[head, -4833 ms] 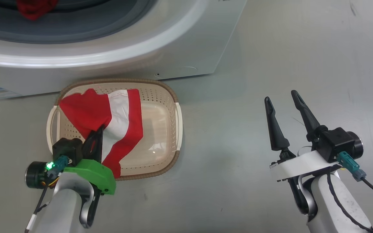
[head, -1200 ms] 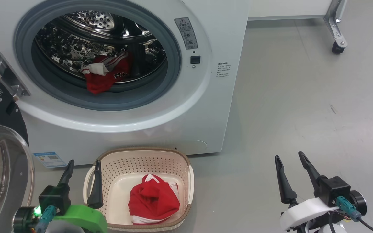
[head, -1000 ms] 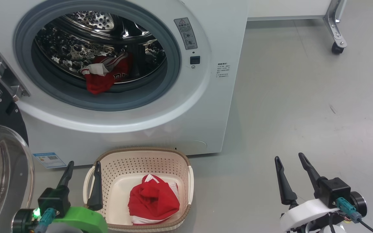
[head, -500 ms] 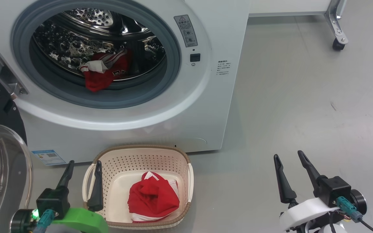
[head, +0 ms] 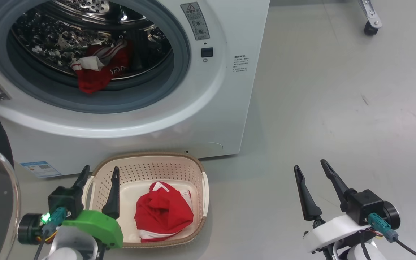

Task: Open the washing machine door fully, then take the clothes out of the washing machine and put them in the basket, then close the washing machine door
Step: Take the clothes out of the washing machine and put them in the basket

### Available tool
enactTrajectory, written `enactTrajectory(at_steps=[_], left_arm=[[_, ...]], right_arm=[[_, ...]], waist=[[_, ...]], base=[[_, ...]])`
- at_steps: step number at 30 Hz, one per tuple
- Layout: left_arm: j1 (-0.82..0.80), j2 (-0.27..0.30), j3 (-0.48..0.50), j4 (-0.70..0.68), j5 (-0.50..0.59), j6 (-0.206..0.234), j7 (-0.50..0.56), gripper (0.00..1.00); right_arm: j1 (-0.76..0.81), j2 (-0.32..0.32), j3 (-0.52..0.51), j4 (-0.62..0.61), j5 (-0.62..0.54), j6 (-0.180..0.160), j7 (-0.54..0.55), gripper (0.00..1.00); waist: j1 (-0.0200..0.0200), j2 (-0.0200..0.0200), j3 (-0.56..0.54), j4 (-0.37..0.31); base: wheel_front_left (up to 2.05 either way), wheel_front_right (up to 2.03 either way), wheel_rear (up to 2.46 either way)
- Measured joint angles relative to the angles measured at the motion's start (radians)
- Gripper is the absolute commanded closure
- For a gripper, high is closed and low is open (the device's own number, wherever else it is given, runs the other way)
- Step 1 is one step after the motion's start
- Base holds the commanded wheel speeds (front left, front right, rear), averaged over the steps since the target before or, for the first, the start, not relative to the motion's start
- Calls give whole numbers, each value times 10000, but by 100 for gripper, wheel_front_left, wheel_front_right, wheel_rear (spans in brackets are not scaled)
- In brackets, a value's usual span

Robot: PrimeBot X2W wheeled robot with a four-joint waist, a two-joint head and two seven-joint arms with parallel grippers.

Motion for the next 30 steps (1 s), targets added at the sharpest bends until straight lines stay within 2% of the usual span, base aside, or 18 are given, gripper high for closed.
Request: enactTrajectory(at_steps=[6, 22, 30], left_arm=[[-978, 138, -190, 591, 6, -186, 759, 0], [-4560, 995, -550, 2418, 372, -871, 3321, 0], [-6549, 1595, -416, 2901, 658, -988, 4176, 0]], right_arm=[[-205, 6, 50, -251, 0, 33, 17, 0], [-1294, 151, 234, -667, 13, 82, 0, 0], [-1917, 197, 399, -662, 105, 127, -104, 0]], waist=[[0, 0, 549, -228], [1, 0, 2635, -970], [2, 0, 3788, -1435]], base=[[0, 0, 0], [0, 0, 0], [0, 0, 0]])
